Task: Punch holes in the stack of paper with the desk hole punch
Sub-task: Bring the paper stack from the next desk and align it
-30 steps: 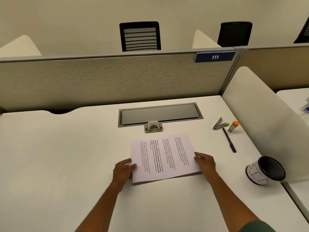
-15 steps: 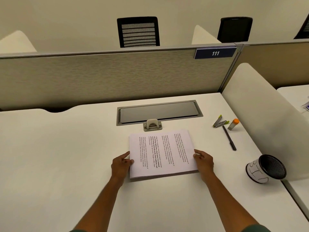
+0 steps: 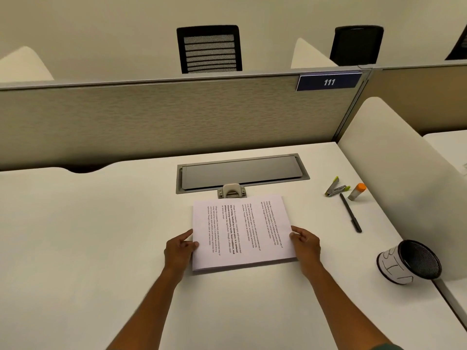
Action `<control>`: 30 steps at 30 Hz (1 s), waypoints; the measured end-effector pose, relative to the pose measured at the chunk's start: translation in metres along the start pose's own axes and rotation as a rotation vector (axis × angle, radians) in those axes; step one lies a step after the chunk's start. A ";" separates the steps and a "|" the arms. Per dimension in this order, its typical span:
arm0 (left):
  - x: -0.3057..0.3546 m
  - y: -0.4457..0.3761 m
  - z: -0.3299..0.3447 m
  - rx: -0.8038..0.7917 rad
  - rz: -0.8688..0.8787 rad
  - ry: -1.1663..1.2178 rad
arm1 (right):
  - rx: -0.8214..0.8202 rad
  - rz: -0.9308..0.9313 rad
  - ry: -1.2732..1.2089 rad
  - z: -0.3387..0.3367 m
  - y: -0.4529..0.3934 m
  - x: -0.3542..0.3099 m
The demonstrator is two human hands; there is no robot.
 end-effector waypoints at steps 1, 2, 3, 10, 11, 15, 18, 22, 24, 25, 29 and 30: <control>-0.001 -0.001 0.000 -0.001 -0.002 -0.003 | -0.002 -0.002 0.004 0.000 0.000 0.001; -0.001 -0.001 0.000 -0.003 -0.003 -0.004 | -0.002 -0.005 0.007 0.001 0.001 0.001; -0.001 -0.001 0.000 -0.007 -0.003 -0.005 | -0.002 -0.005 0.008 0.002 0.001 0.002; -0.005 0.000 -0.001 -0.018 0.016 -0.023 | -0.001 0.000 -0.002 0.002 0.001 0.004; -0.006 0.001 -0.001 -0.017 0.020 -0.024 | -0.004 0.000 -0.004 0.002 0.001 0.005; -0.006 0.002 -0.001 -0.003 0.026 -0.009 | -0.003 0.006 -0.015 0.003 0.002 0.005; -0.006 0.002 -0.002 0.008 0.028 0.004 | -0.002 0.009 -0.022 0.002 0.003 0.004; -0.007 0.004 -0.005 0.020 0.032 0.036 | -0.005 0.005 -0.027 0.004 0.005 0.002; -0.008 0.004 -0.007 0.028 0.040 0.054 | -0.006 0.009 -0.031 0.004 0.006 0.002; -0.008 0.004 -0.008 0.031 0.043 0.059 | -0.007 0.009 -0.032 0.005 0.007 0.002; -0.008 0.002 -0.009 0.017 0.047 0.058 | -0.008 0.004 -0.033 0.007 0.009 0.001; -0.008 0.000 -0.009 0.016 0.046 0.059 | -0.007 0.002 -0.029 0.008 0.009 0.000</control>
Point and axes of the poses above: each hand's wrist, its own y-axis away from the middle knuckle, its own z-axis out of the palm, x = y × z, the point moved 3 cm from there along -y, towards the middle knuckle, and after that the axes turned 7 degrees about x, right-handed, at the moved point
